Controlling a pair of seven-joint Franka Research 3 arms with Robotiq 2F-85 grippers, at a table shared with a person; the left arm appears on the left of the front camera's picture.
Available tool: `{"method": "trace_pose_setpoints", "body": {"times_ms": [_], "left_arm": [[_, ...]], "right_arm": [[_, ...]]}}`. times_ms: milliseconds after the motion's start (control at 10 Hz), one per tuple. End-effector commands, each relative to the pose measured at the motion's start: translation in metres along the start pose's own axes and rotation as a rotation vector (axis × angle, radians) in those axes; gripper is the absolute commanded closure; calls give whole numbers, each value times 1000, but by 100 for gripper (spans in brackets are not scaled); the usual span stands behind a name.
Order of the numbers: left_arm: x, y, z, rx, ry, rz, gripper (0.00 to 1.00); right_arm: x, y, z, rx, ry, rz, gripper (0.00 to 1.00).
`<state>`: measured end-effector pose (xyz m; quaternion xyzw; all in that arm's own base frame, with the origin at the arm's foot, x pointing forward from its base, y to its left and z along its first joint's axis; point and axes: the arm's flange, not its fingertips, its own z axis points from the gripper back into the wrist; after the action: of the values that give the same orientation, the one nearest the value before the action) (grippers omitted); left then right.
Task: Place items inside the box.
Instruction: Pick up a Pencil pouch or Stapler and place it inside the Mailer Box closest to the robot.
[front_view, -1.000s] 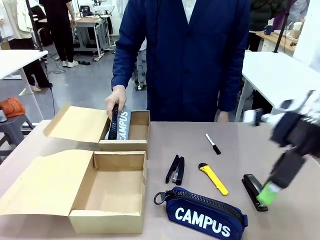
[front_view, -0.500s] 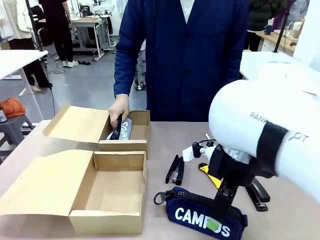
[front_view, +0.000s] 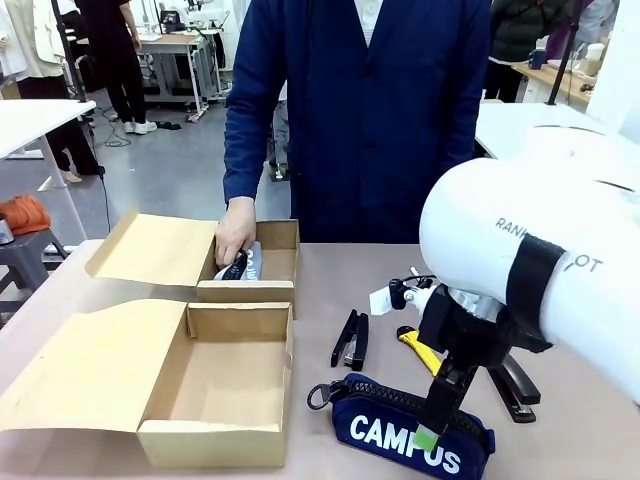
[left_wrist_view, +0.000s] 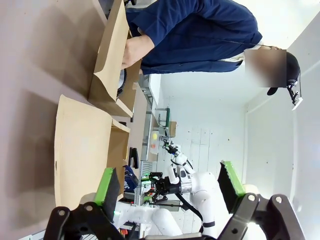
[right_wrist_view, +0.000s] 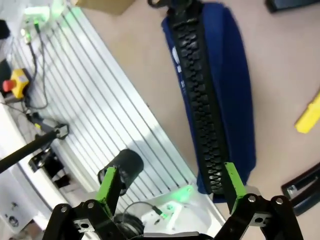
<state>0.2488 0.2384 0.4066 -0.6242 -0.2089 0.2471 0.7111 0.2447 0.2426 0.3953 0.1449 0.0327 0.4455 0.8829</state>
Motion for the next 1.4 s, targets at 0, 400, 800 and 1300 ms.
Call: {"method": "trace_pose_setpoints", "body": {"times_ms": [0,400,800,1300], "left_arm": [[-2,0,0,-16,0,-18,0],[-2,0,0,-16,0,-18,0],[-2,0,0,-16,0,-18,0],[-2,0,0,-16,0,-18,0]], "right_arm": [[3,-2,2,-98,-57,-5,0],[31,-11,-44,-180,21,63,0],[42,-20,-87,-174,108,86,0],[38,-21,-87,-156,138,82,100]]}}
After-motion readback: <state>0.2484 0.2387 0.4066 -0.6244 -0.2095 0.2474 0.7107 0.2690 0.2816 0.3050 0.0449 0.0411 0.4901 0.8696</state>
